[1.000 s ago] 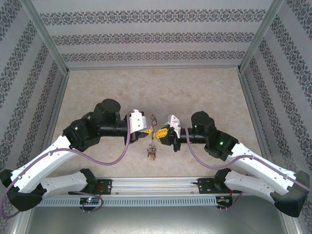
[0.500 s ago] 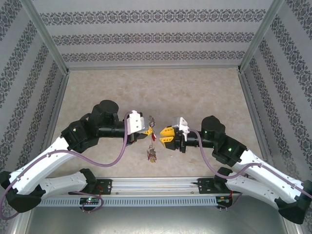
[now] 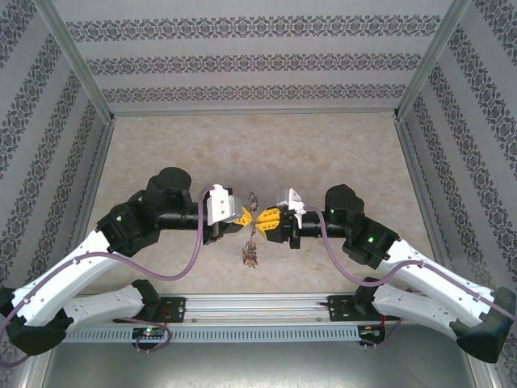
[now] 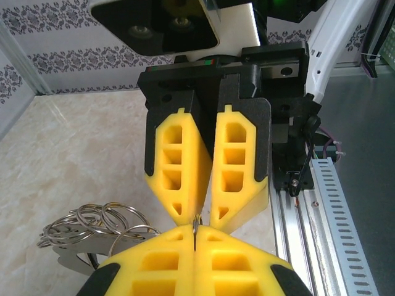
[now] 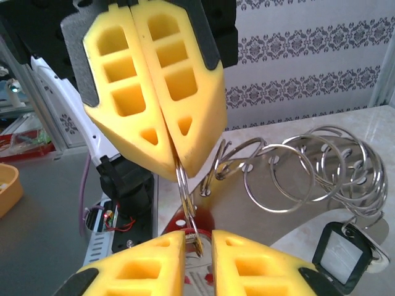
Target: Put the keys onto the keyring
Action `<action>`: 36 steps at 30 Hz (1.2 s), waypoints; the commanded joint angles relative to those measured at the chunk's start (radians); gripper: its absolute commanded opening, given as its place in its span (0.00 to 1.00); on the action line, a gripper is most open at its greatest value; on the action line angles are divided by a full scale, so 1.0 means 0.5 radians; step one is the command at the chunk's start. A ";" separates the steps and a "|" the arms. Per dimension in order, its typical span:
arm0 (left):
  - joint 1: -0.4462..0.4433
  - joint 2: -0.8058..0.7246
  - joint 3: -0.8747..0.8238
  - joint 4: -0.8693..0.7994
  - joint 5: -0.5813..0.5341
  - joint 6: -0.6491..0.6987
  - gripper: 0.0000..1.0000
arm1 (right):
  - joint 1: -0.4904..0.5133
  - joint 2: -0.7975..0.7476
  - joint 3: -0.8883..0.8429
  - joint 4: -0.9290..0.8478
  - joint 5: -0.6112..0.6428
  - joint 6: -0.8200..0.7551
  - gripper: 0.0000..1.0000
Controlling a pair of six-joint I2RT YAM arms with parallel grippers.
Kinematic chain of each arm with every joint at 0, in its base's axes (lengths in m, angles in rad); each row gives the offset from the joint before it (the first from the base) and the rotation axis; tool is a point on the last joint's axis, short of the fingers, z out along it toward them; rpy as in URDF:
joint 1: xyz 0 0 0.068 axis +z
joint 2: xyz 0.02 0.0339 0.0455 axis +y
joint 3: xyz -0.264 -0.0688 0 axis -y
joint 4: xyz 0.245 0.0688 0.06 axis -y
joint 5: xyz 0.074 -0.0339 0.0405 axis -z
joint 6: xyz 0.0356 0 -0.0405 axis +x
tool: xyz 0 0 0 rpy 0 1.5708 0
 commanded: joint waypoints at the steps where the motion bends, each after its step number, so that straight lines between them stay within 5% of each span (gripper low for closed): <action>1: -0.001 -0.047 -0.015 0.145 0.062 -0.021 0.00 | 0.023 -0.049 0.050 0.105 -0.068 0.035 0.17; 8: 0.002 -0.061 -0.016 0.157 0.070 -0.027 0.00 | 0.023 -0.019 0.058 0.090 -0.077 0.030 0.00; 33: 0.006 -0.104 -0.072 0.316 0.041 -0.073 0.00 | 0.011 0.302 0.256 0.116 -0.181 0.007 0.00; 36: 0.006 -0.113 -0.078 0.296 0.024 -0.065 0.00 | 0.011 0.303 0.261 0.151 -0.165 0.022 0.09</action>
